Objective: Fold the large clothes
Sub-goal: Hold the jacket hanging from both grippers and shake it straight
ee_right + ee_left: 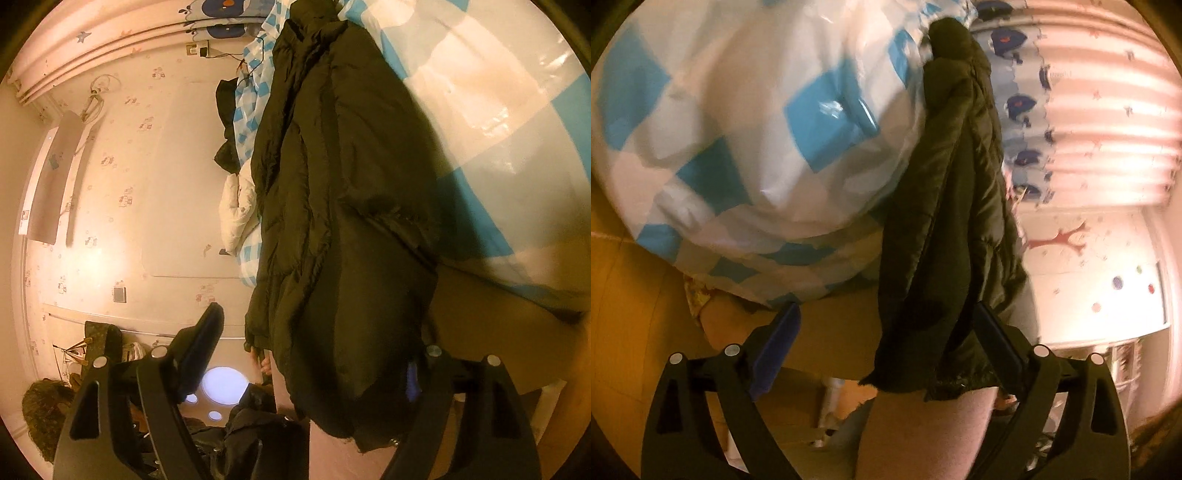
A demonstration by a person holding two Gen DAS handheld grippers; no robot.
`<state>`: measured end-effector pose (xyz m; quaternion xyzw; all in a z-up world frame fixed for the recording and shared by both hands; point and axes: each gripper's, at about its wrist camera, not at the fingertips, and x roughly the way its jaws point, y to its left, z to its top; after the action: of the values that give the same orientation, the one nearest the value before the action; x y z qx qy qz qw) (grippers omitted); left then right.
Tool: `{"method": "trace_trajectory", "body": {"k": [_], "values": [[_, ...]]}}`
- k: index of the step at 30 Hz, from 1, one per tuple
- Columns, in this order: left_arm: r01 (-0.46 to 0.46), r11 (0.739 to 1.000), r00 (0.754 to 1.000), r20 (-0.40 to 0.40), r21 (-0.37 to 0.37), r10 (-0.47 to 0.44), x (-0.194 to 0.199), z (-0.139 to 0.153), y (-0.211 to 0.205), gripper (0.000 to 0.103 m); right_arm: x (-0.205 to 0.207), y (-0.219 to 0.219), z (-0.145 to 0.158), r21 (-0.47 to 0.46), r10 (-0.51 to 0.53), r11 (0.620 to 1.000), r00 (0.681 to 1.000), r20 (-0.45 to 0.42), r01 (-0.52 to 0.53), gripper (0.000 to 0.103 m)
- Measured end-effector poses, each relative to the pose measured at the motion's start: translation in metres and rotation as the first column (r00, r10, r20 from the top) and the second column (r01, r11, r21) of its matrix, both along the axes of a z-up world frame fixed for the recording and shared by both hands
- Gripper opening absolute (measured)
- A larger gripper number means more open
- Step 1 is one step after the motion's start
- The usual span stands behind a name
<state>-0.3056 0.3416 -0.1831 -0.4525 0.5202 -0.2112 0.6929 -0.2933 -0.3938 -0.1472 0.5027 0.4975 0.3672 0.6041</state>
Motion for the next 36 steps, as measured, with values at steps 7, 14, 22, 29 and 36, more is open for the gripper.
{"method": "trace_trajectory", "body": {"k": [7,14,22,29,36], "values": [[0.088,0.943,0.992,0.054,0.321,-0.112,0.016,0.023,-0.044,0.090,0.005,0.005,-0.001,0.006,0.002,1.000,1.000,-0.004,-0.002,0.079],[0.081,0.961,0.993,0.058,0.265,-0.100,0.013,0.017,-0.039,0.090,0.005,0.008,-0.001,0.005,0.006,1.000,1.000,-0.002,-0.006,0.081],[0.039,0.999,0.998,0.057,-0.010,-0.039,0.010,-0.015,-0.020,0.093,0.005,0.014,0.000,0.010,0.020,1.000,1.000,0.007,-0.020,0.085],[0.020,0.980,0.999,0.045,-0.196,-0.011,0.012,-0.040,-0.031,0.094,0.003,0.020,0.001,0.012,0.042,0.999,0.999,0.022,-0.042,0.087],[0.077,0.997,0.997,0.029,-0.005,-0.077,0.013,0.005,-0.056,0.018,-0.003,0.029,0.021,-0.073,0.035,0.997,0.993,0.112,-0.026,0.012]]}}
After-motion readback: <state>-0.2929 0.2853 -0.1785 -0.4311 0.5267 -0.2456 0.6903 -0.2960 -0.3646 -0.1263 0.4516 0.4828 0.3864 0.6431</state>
